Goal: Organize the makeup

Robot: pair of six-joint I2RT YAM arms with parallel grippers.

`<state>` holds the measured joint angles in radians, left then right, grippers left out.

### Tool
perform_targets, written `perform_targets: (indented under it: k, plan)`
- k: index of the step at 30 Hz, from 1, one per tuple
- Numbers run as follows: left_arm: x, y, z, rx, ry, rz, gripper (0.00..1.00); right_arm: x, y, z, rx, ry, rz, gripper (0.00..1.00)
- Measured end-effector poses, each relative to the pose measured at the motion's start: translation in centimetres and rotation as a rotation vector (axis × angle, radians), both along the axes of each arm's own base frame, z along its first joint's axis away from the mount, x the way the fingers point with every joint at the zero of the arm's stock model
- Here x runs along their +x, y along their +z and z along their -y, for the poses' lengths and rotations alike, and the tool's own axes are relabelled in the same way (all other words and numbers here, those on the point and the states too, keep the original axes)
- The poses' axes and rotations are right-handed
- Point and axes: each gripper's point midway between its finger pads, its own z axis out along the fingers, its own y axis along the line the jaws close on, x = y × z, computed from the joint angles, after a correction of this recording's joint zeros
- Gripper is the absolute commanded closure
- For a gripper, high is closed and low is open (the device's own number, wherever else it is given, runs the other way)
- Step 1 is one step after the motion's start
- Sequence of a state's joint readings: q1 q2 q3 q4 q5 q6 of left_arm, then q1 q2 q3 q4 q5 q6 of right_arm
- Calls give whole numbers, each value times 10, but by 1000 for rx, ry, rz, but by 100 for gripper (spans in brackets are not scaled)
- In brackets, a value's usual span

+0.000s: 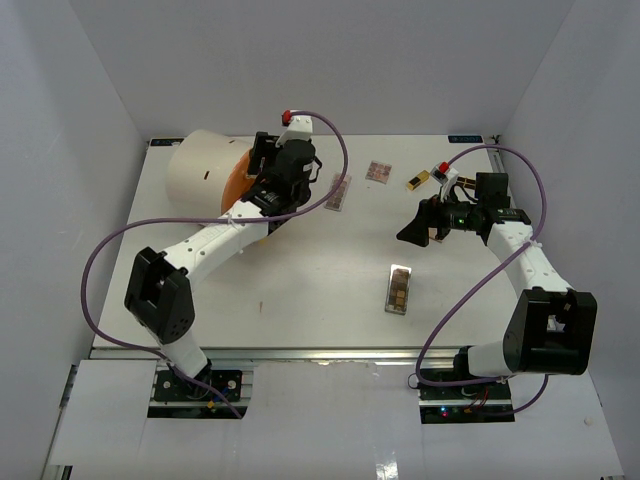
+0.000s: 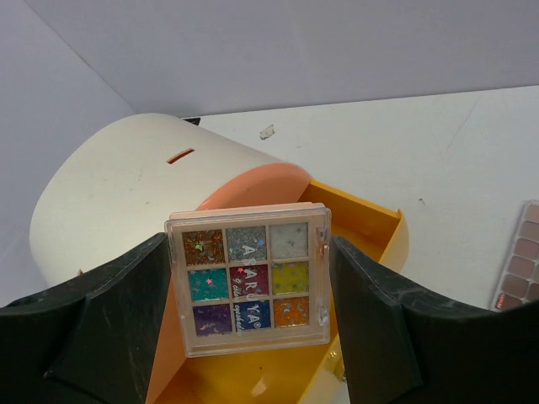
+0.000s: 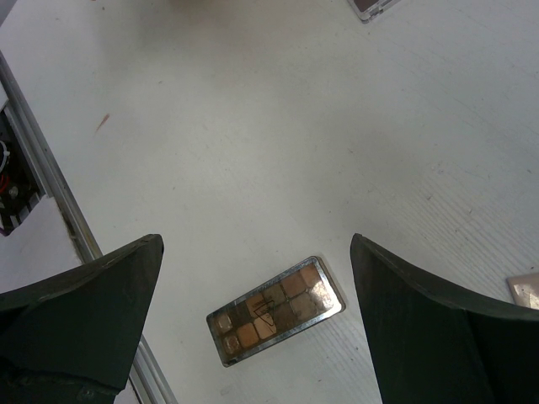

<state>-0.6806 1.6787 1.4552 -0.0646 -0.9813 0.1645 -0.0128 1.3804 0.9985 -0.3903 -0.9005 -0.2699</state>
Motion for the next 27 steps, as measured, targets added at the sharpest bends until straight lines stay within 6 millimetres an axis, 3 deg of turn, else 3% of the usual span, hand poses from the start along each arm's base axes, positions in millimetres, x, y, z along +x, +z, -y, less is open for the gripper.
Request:
perform_targets:
  k: [6, 9, 15, 27]
  plan:
    - [15, -19, -8, 36, 11, -32, 70, 0, 0, 0, 0, 0, 1, 2]
    - [20, -27, -9, 44, 9, -47, 46, 0, 0, 0, 0, 0, 0, 2]
    - [22, -36, -5, 39, -15, -71, 25, 0, 0, 0, 0, 0, 1, 2]
    - [18, -47, -3, 40, -34, -117, 4, 0, 0, 0, -1, 0, 2, 2]
